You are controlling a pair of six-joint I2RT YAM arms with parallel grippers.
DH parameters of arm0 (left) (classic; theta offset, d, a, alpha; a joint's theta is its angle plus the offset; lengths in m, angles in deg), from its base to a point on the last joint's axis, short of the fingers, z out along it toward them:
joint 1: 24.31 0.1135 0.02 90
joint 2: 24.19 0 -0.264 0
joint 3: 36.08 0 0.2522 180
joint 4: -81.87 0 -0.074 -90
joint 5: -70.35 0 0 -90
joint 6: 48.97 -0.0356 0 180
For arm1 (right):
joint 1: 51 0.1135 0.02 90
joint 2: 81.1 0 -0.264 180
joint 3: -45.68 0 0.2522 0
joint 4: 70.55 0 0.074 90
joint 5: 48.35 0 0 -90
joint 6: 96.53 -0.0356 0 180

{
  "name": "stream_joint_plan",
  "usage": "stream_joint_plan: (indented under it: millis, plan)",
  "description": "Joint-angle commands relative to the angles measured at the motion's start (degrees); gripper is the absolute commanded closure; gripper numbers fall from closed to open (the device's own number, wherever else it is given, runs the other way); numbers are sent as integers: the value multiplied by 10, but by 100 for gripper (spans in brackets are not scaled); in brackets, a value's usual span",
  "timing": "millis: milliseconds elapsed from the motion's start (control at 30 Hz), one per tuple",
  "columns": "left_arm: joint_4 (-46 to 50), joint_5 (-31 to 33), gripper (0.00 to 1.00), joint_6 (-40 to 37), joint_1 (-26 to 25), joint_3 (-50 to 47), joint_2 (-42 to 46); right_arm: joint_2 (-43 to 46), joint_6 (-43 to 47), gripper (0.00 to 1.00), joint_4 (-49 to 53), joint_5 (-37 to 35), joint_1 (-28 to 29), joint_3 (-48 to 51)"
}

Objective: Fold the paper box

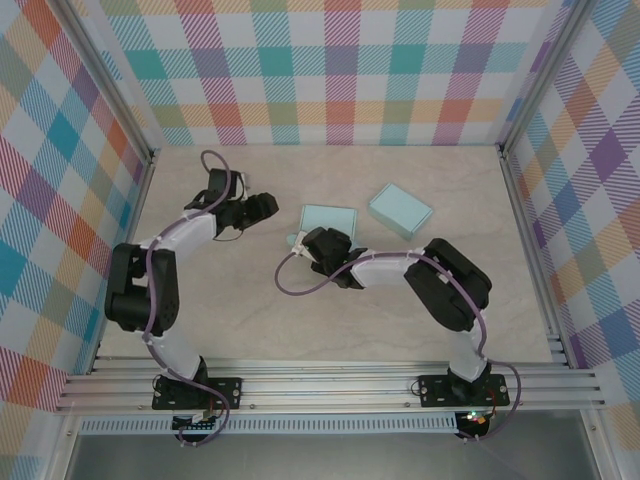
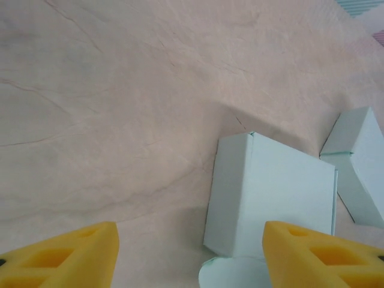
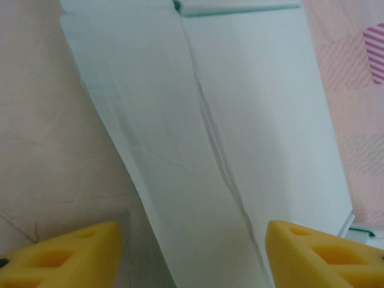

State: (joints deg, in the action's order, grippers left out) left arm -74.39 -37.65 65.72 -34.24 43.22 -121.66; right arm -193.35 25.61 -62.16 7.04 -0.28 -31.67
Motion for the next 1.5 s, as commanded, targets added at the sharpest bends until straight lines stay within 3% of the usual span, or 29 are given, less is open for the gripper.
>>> stream_joint_plan:
  millis: [0, 200, 433, 667, 900, 1067, 1267, 1467]
  plan:
    - [4, 22, 35, -3, 7, -27, 38, -14, 28, 47, -48, -22, 1, -25]
    - [19, 42, 35, -14, 19, -59, 89, -34, 53, 63, -64, -18, -4, -42]
    - [54, 78, 35, -37, 26, -60, 148, -17, 76, 100, -46, 5, -7, -48]
    - [95, 95, 34, -60, 34, -48, 191, 42, 64, 100, 37, 39, -7, -54]
    - [97, 78, 35, -103, 40, -30, 216, 151, 5, 100, 304, 180, -13, -115]
    - [65, -2, 35, -176, 40, -32, 231, 199, 1, 100, 490, 321, -32, -175]
    - [64, -101, 35, -240, 40, -41, 242, 169, 25, 100, 664, 516, -92, -254]
    - [31, -192, 35, -286, 40, -67, 256, 87, 48, 100, 736, 564, -128, -322]
